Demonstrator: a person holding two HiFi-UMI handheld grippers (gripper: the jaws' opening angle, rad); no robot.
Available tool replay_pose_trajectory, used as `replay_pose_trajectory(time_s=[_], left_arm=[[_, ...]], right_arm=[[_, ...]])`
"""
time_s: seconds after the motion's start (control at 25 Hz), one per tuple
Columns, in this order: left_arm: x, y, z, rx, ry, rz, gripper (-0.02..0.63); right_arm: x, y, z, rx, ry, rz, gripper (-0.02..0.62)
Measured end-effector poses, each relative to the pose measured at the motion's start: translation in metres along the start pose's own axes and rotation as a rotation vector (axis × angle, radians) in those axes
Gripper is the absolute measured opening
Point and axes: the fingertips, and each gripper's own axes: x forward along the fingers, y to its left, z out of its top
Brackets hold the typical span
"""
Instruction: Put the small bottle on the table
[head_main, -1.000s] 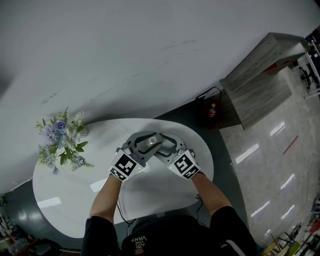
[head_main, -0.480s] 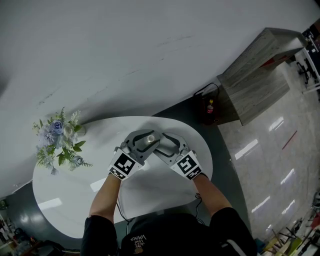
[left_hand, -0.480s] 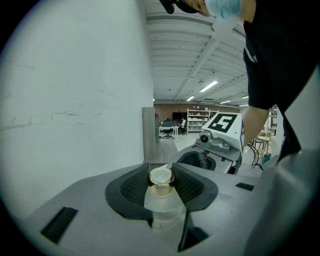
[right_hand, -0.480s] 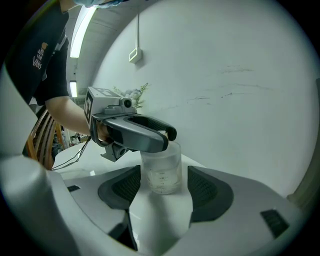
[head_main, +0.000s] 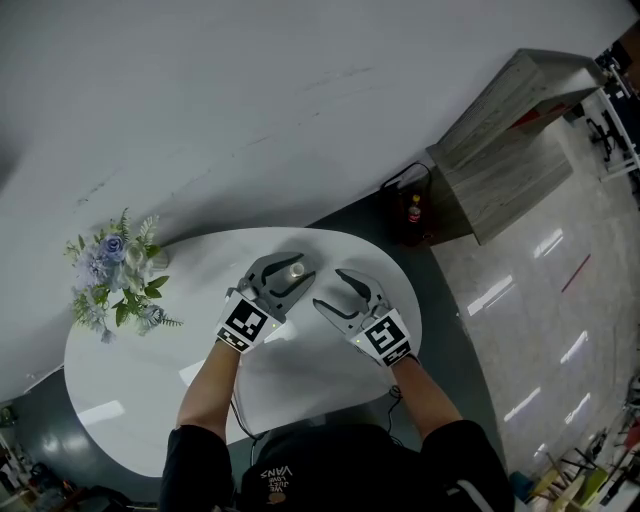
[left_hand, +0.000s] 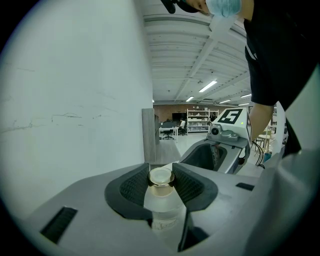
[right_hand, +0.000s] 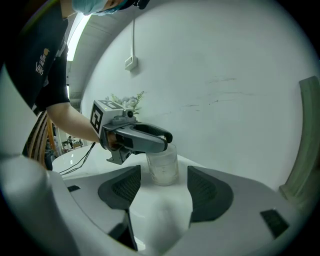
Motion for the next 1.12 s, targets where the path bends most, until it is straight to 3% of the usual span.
replay_pose_trajectory(time_s=[0.8, 1.12], left_arm=[[-0.002, -0.006, -0.001, 0.031, -0.027, 0.013, 0.161], [-0.010, -0.010, -0.004, 0.028, -0.017, 0.018, 0.193]], right_arm=[[-0.044, 0.031, -0.004, 0.045, -0.021, -0.087, 0.262], [-0.054, 0.044, 0.002, 0.053, -0.033, -0.119, 0.262]])
